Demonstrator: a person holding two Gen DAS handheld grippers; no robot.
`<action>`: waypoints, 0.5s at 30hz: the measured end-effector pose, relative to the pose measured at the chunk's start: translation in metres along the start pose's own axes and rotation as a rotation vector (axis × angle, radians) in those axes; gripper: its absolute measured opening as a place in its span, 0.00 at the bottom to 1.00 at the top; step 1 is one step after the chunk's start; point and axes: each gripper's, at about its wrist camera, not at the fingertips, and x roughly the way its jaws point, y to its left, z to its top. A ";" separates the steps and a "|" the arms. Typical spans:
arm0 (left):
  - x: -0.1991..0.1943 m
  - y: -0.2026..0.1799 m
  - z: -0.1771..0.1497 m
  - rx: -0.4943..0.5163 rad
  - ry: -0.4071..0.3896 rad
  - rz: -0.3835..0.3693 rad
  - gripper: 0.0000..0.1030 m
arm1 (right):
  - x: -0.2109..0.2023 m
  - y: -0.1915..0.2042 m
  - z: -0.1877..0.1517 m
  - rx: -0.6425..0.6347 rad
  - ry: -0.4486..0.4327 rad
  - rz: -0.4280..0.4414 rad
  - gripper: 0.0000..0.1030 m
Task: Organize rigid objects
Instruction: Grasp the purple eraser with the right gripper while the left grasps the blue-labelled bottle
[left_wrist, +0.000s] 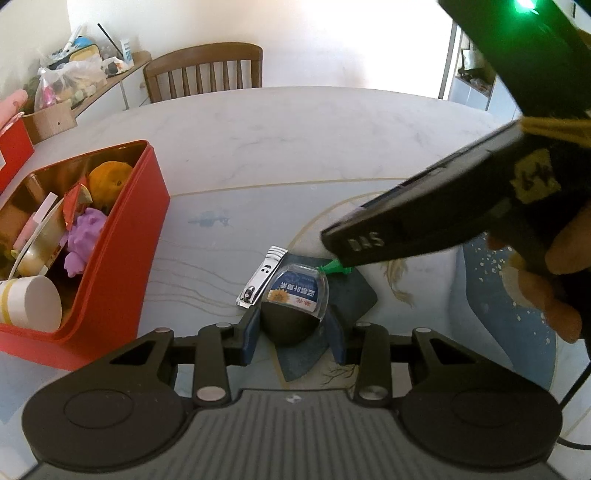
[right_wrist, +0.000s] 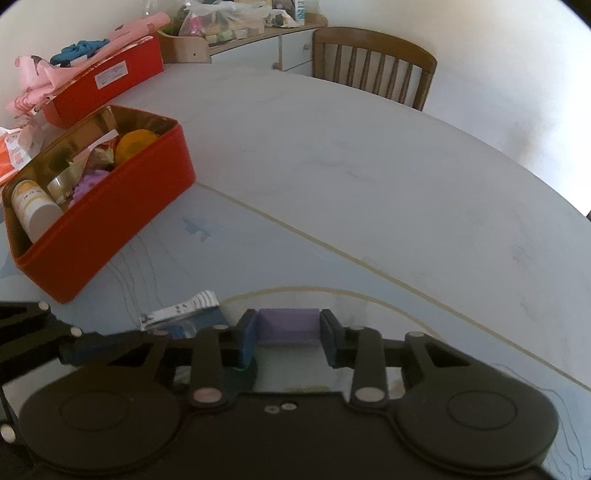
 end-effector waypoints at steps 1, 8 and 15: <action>0.000 0.000 0.000 0.000 0.002 0.002 0.36 | -0.001 -0.002 -0.002 0.007 -0.001 -0.002 0.34; -0.006 -0.001 -0.001 0.009 0.009 0.001 0.35 | -0.022 -0.018 -0.016 0.055 -0.013 -0.009 0.34; -0.021 0.006 -0.001 -0.010 -0.002 0.001 0.35 | -0.049 -0.017 -0.028 0.082 -0.039 0.009 0.34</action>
